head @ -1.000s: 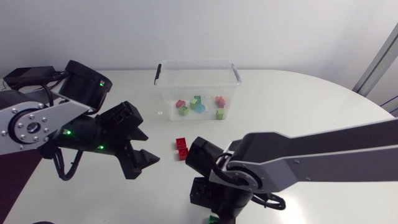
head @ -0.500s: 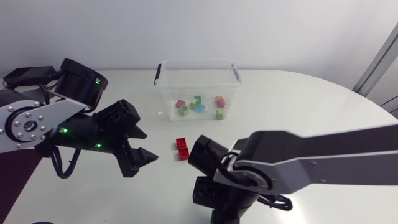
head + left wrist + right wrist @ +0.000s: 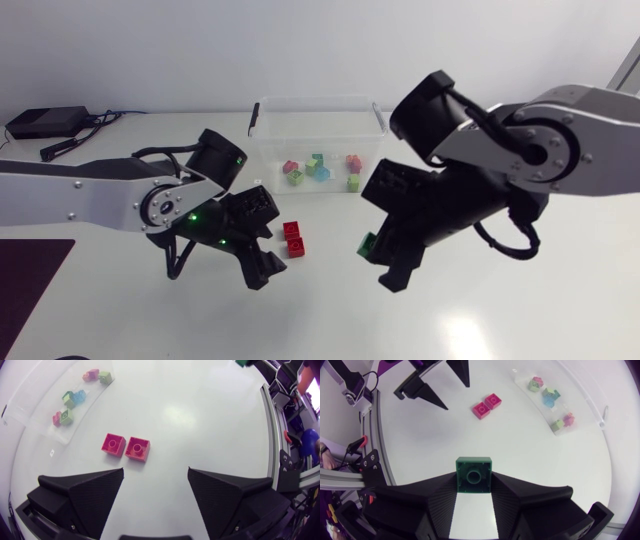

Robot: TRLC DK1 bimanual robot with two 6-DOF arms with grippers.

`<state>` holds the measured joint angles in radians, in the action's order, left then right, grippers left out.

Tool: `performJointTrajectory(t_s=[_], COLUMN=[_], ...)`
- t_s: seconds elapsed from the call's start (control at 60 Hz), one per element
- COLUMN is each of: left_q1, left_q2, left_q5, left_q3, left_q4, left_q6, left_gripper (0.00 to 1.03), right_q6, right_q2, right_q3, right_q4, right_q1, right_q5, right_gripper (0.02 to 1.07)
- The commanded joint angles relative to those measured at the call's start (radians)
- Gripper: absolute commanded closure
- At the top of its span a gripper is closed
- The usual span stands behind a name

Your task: Place the duplo bricks in the container

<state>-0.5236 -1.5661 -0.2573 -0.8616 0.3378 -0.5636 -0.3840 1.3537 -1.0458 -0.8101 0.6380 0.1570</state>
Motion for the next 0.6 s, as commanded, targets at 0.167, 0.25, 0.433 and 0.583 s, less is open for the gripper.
performJointTrajectory(t_s=[0.167, 0.25, 0.433, 0.583], left_q1=[0.030, 0.039, 0.039, 0.036], left_q2=[-0.170, -0.196, -0.245, -0.285], left_q5=[-0.033, -0.053, -0.056, -0.056], left_q3=[-0.057, -0.070, -0.090, -0.117], left_q4=[-0.003, -0.011, -0.059, -0.071], left_q6=[-0.168, -0.194, -0.214, -0.219], left_gripper=[0.14, 0.14, 0.14, 0.14], right_q6=[-0.049, -0.055, -0.056, -0.055], right_q2=[0.025, 0.062, 0.122, 0.142], right_q3=[-0.194, -0.252, -0.316, -0.333], right_q4=[-0.031, -0.029, -0.021, -0.011], right_q1=[-0.133, -0.172, -0.189, -0.192], right_q5=[0.073, 0.098, 0.110, 0.118], right_gripper=[0.72, 0.72, 0.72, 0.72])
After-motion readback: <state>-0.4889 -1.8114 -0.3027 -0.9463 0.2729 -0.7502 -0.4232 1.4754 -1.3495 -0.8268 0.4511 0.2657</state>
